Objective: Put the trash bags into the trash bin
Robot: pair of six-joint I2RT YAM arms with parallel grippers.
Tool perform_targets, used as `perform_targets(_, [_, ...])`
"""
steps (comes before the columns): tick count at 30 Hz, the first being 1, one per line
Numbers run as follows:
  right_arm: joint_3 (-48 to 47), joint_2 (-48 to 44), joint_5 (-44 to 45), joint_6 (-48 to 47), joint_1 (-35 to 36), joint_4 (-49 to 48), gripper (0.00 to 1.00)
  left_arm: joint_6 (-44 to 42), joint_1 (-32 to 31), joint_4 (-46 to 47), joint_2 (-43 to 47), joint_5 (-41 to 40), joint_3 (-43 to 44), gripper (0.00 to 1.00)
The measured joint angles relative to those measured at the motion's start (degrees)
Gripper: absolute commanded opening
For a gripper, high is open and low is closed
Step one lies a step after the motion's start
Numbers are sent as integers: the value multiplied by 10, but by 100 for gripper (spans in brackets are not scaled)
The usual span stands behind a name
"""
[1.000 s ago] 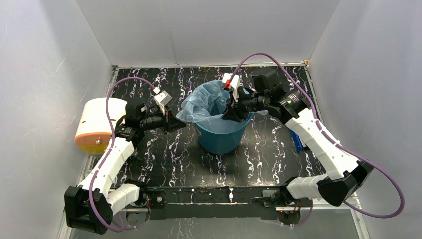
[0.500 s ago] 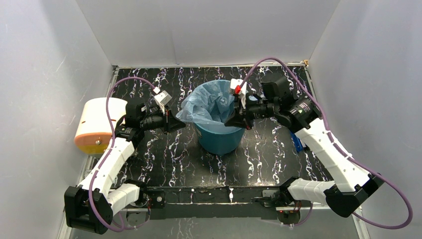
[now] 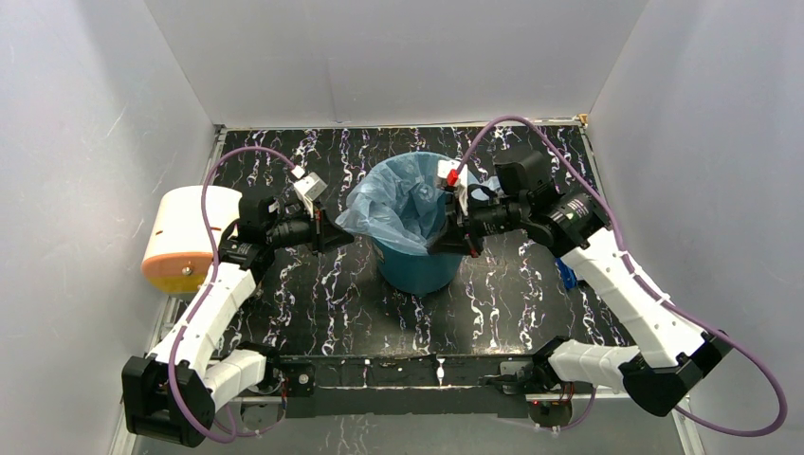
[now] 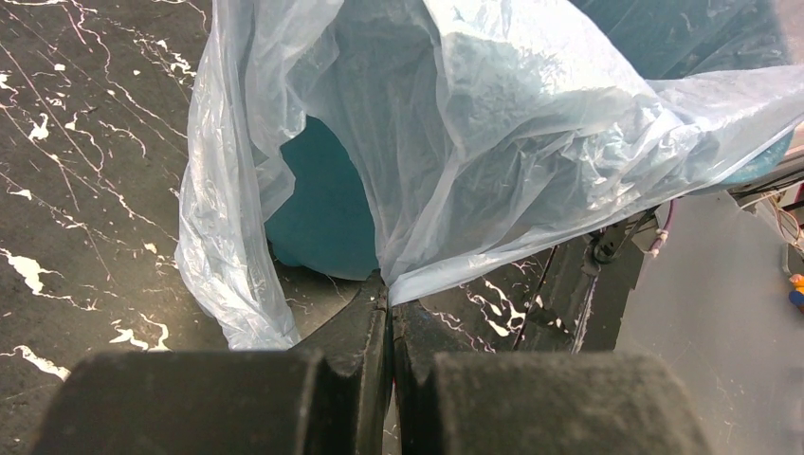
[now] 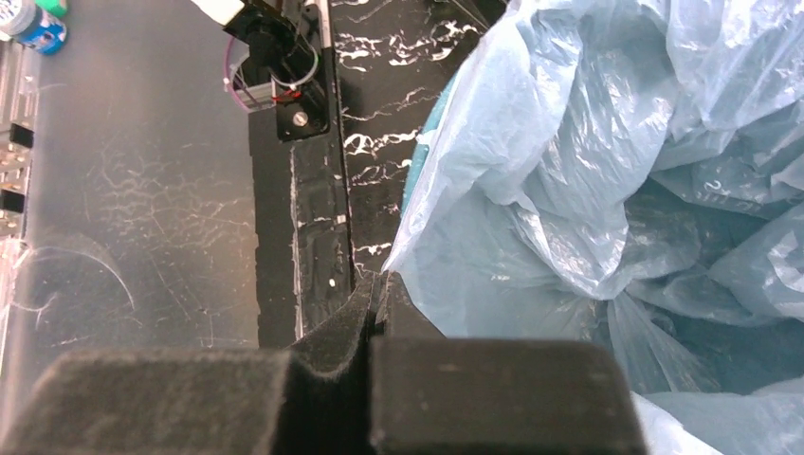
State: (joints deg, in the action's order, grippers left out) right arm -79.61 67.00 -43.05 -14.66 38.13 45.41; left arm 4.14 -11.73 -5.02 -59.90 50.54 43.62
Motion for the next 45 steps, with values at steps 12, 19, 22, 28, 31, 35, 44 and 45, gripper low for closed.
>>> perform_targets(12, [18,0,-39,12,2,2,0,6,0,0,9,6,0,0])
perform_targets(19, [18,1,-43,7,5,18,0,9,0,0,7,9,0,0])
perform_targets(22, [18,3,-43,3,6,29,0,10,0,0,6,10,0,0])
perform_targets(28, [18,20,-34,-6,7,52,11,10,0,2,4,10,0,0])
perform_targets(31, [18,21,-34,-6,7,54,24,10,0,5,-1,10,-2,0])
perform_targets(35, [15,13,-48,-3,10,49,53,10,0,12,-12,10,-2,0])
perform_targets(44, [56,-183,177,68,13,-143,89,13,0,17,-15,10,-2,0])
perform_targets(45, [55,-200,238,80,13,-155,88,14,0,17,-15,10,-2,0])
